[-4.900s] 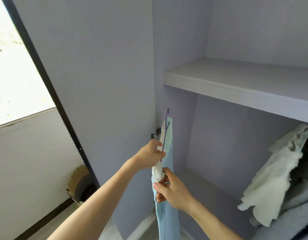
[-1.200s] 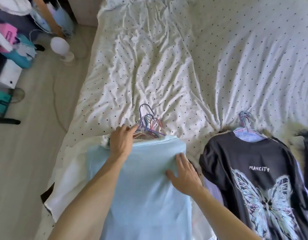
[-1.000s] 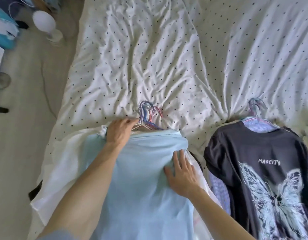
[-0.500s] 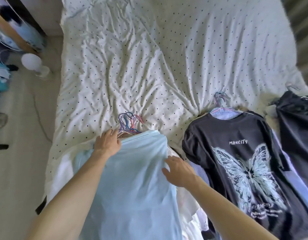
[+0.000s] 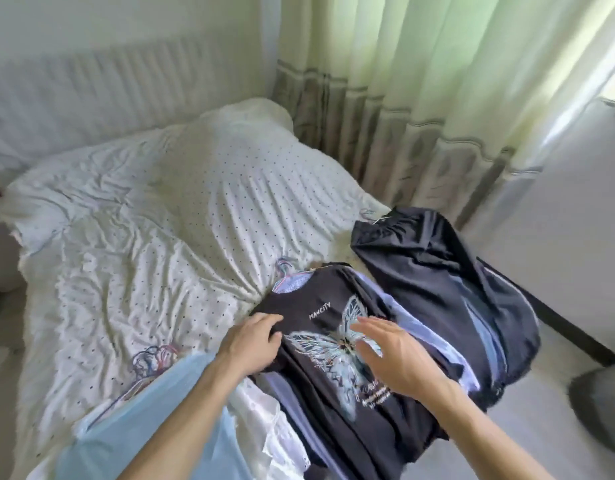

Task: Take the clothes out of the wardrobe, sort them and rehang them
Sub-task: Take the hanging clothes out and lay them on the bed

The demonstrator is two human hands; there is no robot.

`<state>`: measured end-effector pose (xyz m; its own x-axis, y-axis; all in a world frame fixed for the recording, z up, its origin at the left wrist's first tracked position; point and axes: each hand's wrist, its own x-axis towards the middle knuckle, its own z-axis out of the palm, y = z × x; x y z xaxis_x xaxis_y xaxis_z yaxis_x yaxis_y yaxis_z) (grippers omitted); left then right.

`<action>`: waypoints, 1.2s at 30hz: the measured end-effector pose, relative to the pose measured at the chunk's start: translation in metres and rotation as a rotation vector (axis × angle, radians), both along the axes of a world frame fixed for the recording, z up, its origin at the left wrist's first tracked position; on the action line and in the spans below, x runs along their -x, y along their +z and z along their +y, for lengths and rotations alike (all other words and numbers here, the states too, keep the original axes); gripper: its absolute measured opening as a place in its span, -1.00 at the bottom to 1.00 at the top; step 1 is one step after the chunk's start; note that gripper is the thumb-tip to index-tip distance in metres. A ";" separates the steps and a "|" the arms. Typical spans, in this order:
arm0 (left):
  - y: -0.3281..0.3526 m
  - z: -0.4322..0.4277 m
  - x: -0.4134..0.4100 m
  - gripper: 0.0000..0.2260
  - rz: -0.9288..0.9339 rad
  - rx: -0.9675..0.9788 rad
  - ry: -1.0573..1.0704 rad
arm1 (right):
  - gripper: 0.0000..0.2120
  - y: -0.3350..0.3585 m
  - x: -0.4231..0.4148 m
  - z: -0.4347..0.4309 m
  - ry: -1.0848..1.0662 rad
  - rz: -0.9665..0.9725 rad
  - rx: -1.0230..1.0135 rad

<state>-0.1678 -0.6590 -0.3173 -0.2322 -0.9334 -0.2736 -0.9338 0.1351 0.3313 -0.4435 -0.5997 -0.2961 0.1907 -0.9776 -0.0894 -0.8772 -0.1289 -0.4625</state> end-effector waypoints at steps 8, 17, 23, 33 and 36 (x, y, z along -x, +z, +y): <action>0.088 0.000 0.282 -0.60 0.073 0.229 -0.439 | -0.66 0.073 0.228 0.106 -0.397 0.139 0.224; 0.136 0.065 0.529 -0.62 0.143 0.358 -0.899 | -0.63 0.110 0.374 0.236 -0.795 0.219 0.203; 0.158 0.111 0.662 -0.64 0.177 0.402 -1.228 | -0.63 0.125 0.431 0.314 -1.118 0.252 0.200; 0.190 0.223 0.834 -0.63 0.266 0.455 -1.800 | -0.61 0.159 0.457 0.431 -1.749 0.346 0.171; 0.195 0.271 0.866 -0.60 0.317 0.480 -1.941 | -0.61 0.157 0.442 0.466 -1.926 0.381 0.164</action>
<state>-1.0340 -0.3879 -0.1224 -0.7996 0.5893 0.1159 0.5979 0.7992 0.0609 -0.8859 -0.1336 -0.1394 -0.9570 0.1698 0.2354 0.0846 0.9390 -0.3334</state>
